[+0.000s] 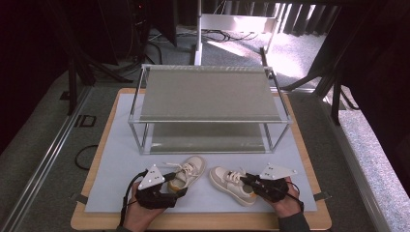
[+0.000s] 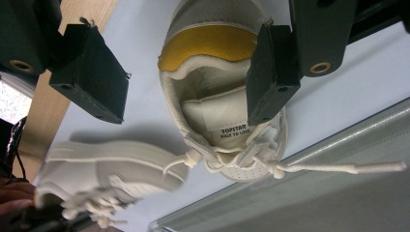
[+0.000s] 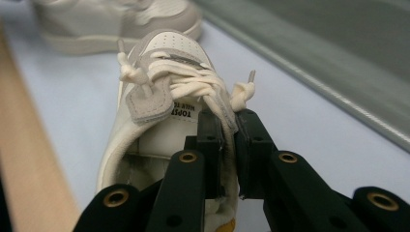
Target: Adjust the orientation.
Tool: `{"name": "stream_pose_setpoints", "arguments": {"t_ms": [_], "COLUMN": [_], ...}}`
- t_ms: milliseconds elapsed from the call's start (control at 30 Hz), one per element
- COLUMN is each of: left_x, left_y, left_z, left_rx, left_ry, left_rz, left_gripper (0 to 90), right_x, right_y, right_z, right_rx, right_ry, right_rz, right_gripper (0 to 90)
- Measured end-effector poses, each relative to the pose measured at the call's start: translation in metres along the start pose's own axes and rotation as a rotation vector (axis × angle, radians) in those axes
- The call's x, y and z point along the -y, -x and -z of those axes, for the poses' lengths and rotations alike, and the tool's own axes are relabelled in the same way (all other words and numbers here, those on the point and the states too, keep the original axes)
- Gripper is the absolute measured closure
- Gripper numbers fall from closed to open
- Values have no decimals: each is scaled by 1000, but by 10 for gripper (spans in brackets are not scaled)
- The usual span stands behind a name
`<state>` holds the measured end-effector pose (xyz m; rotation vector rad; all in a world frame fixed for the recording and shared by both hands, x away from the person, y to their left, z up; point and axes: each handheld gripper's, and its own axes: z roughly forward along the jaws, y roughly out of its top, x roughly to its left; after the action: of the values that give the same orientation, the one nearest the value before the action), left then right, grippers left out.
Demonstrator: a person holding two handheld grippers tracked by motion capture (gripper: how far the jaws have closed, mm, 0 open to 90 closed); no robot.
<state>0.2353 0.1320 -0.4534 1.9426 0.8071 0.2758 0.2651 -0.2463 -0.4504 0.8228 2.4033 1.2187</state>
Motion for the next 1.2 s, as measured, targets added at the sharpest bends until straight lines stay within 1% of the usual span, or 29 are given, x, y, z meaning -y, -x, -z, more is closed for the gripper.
{"name": "stream_pose_setpoints", "arguments": {"t_ms": [167, 200, 233, 267, 300, 333, 400, 433, 467, 500, 600, 633, 667, 700, 733, 767, 800, 867, 900, 933, 967, 1000, 1067, 1100, 1133, 1167, 1200], "left_x": [0, 0, 0, 0, 0, -1, -1, -1, -2, -2, -1, 0, 2, 4, 6, 8, 10, 12, 13, 14, 15, 16, 18, 19, 20, 21, 21], "left_y": [0, -1, -1, -1, -1, -2, -2, -2, -4, -5, -7, -8, -9, -10, -11, -11, -11, -10, -10, -10, -10, -11, -13, -14, -15, -15, -15], "left_z": [0, 0, 0, 1, 1, 2, 5, 5, 8, 10, 14, 14, 14, 13, 13, 12, 11, 9, 8, 6, 5, 3, 0, -1, -3, -5, -7], "left_rx": [5, 5, 5, 4, 3, -4, -9, -9, -14, -18, -17, -16, -17, -15, -9, -3, 5, 0, 5, 6, -2, 0, 7, 10, 10, 11, 7], "left_ry": [6, 9, 9, 13, 14, 15, 24, 24, 29, 28, 24, 24, 17, 5, 0, -4, -7, -22, -30, -43, -61, -71, -85, -92, -101, -109, -120], "left_rz": [10, 14, 14, 16, 15, 14, 17, 17, 17, 16, 16, 12, 7, 4, 1, 3, 3, -14, -14, -18, -22, -20, -10, -6, -3, -2, -5], "left_gripper": [313, 313, 313, 312, 312, 304, 296, 293, 293, 288, 270, 261, 254, 242, 223, 199, 177, 155, 141, 141, 141, 141, 142, 147, 149, 151, 163], "right_x": [-7, -8, -8, -12, -12, -13, -15, -15, -16, -18, -20, -21, -23, -24, -24, -24, -24, -24, -24, -24, -23, -23, -19, -13, -9, -3, 1], "right_y": [0, 0, 0, -3, -3, -4, -6, -6, -6, -4, -3, -4, -5, -6, -9, -11, -10, -7, -5, -3, -3, -3, -3, -5, -6, -5, -3], "right_z": [-6, -7, -7, -13, -13, -16, -19, -19, -21, -22, -25, -26, -26, -27, -28, -28, -27, -22, -17, -9, -5, -5, -2, 0, 1, 3, 4], "right_rx": [60, 61, 61, 93, 93, 103, 138, 138, 153, 163, 198, 203, 190, 166, 157, 172, 172, 133, 121, 81, 60, 60, 17, 12, 6, -19, -52], "right_ry": [9, 10, 10, 5, 5, -3, -14, -14, -18, -25, -32, -36, -40, -45, -52, -47, -44, 1, 31, 69, 64, 64, 32, 16, 19, 47, 43], "right_rz": [-28, -31, -31, -32, -32, -29, -32, -32, -37, -68, -91, -87, -81, -73, -68, -61, -68, -114, -138, -143, -136, -136, -108, -91, -93, -120, -143], "right_gripper": [819, 819, 819, 818, 818, 818, 818, 818, 819, 818, 809, 794, 761, 719, 698, 661, 605, 532, 500, 455, 404, 404, 371, 350, 352, 347, 340]}}
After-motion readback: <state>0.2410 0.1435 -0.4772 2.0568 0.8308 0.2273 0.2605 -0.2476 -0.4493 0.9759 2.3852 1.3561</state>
